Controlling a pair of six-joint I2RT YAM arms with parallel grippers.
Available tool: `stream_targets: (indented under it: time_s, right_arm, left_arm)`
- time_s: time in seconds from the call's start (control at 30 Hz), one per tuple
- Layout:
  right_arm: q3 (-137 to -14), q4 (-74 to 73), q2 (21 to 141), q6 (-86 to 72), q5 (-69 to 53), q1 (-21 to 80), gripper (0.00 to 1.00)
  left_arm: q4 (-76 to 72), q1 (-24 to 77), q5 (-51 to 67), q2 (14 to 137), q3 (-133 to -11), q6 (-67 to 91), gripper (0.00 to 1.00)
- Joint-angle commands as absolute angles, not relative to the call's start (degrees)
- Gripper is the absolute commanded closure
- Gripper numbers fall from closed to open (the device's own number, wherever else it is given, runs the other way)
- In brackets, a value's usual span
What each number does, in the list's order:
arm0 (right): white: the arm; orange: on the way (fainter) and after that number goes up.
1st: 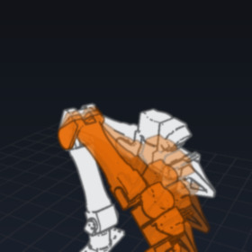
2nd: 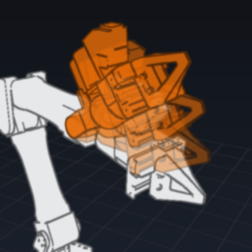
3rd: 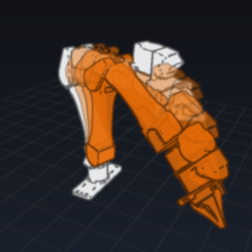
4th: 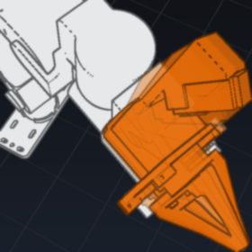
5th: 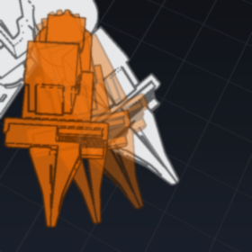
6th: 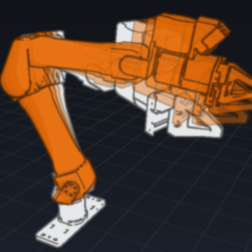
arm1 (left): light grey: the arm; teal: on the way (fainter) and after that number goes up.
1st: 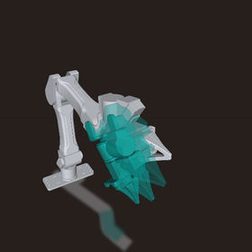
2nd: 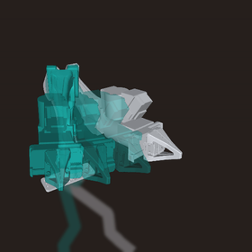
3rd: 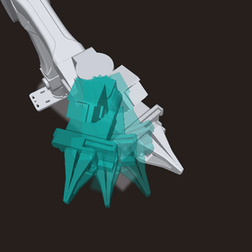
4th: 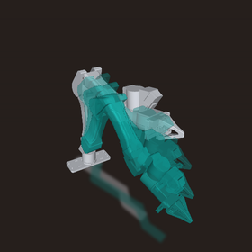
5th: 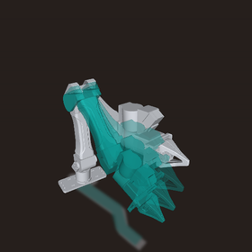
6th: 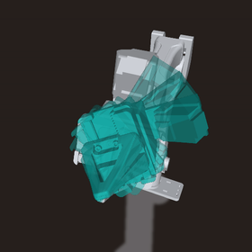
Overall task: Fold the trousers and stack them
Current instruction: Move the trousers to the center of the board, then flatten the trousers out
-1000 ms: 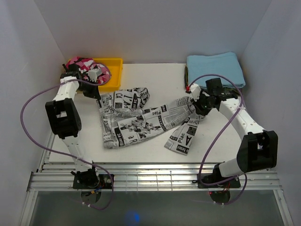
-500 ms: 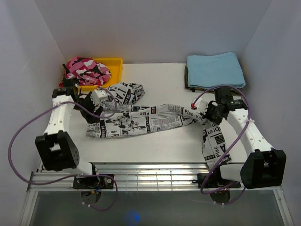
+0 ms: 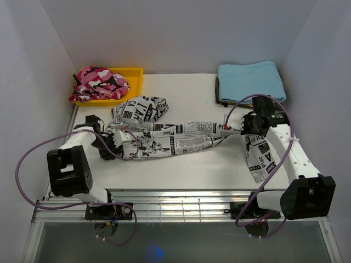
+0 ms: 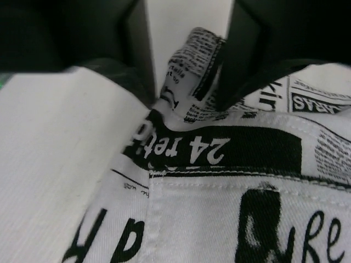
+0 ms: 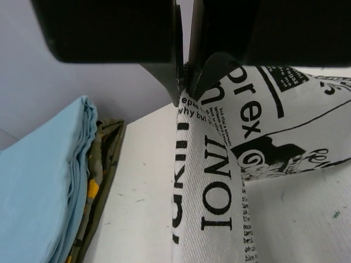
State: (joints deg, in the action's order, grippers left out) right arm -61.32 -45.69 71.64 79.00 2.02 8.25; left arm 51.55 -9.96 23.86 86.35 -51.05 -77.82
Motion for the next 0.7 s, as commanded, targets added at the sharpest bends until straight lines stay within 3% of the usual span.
stream_targets:
  time_s: [0.0, 0.07, 0.17, 0.27, 0.37, 0.47, 0.57, 0.6, 0.67]
  right_arm:
    - [-65.6, -48.9, 72.6, 87.6, 4.6, 6.9, 0.92]
    - [-66.3, -51.8, 73.7, 88.8, 4.1, 6.3, 0.92]
    - [-65.9, -55.2, 75.8, 89.6, 2.5, 6.2, 0.92]
    - [-65.8, -55.5, 80.1, 89.8, 0.6, 6.2, 0.92]
    - [-68.5, -52.1, 87.2, 84.7, -2.0, 6.8, 0.84]
    - [-76.5, -53.2, 94.6, 78.2, -3.1, 6.5, 0.61]
    - [-86.0, -58.9, 97.0, 72.8, -8.9, 2.6, 0.03]
    - [-87.3, -62.0, 96.8, 71.9, -9.8, 1.2, 0.1]
    - [-88.2, -64.6, 95.0, 71.5, -12.0, -4.3, 0.1]
  left_arm:
    - [43.3, -10.1, 20.3, 85.9, -48.2, -82.6, 0.57]
    - [43.6, -11.1, 18.4, 85.0, -47.3, -84.9, 0.77]
    - [47.1, -15.5, 18.8, 81.3, -48.5, -91.1, 0.97]
    - [50.7, -20.2, 20.4, 78.1, -50.0, -96.8, 1.0]
    - [54.4, -23.5, 21.7, 77.0, -52.2, -100.3, 1.0]
    - [56.2, -24.3, 22.3, 76.5, -52.9, -100.4, 1.0]
    - [56.2, -24.3, 22.5, 75.1, -51.9, -99.7, 1.0]
    - [56.2, -24.4, 22.1, 74.8, -51.5, -99.1, 1.0]
    - [55.4, -24.4, 20.7, 74.9, -50.0, -98.0, 1.0]
